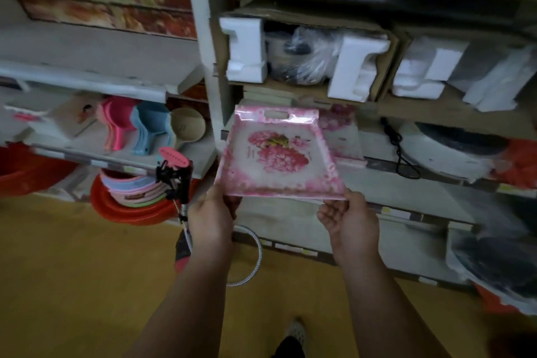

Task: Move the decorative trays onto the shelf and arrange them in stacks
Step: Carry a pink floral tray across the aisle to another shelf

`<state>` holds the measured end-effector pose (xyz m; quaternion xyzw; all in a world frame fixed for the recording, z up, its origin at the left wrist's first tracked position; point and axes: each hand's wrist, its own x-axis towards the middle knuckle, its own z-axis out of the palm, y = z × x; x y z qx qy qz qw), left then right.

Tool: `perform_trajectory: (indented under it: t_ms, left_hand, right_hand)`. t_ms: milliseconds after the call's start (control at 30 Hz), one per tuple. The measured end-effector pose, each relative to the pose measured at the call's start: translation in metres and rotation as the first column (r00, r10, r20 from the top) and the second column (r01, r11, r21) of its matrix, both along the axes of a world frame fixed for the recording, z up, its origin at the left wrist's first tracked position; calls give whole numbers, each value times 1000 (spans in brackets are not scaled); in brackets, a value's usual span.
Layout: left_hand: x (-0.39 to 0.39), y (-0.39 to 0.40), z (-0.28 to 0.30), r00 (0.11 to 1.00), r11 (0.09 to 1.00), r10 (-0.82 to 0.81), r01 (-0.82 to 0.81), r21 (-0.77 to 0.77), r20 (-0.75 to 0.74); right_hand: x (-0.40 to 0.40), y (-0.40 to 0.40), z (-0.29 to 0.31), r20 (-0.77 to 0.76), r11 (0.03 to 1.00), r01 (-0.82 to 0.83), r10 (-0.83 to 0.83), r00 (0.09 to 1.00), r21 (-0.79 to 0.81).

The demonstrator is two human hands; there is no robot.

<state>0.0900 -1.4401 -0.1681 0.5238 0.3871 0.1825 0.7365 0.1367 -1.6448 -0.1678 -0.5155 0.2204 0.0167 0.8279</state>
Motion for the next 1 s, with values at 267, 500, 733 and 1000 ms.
perform_trajectory:
  t_ms: [267, 500, 733, 1000]
  left_hand:
    - [-135, 78, 10, 952, 956, 292, -294, 2, 89]
    - [-232, 132, 27, 804, 823, 555, -567, -3, 214]
    - [-301, 192, 55, 631, 659, 725, -752, -12, 276]
    - [-355, 267, 52, 420, 445, 863, -895, -29, 280]
  right_hand:
    - [-103, 94, 18, 40, 975, -224, 224, 974, -8]
    - [-162, 180, 52, 83, 875, -471, 481, 873, -110]
    - [-192, 292, 82, 79, 746, -654, 664, 743, -123]
    - [-216, 423, 66, 133, 609, -791, 789, 600, -48]
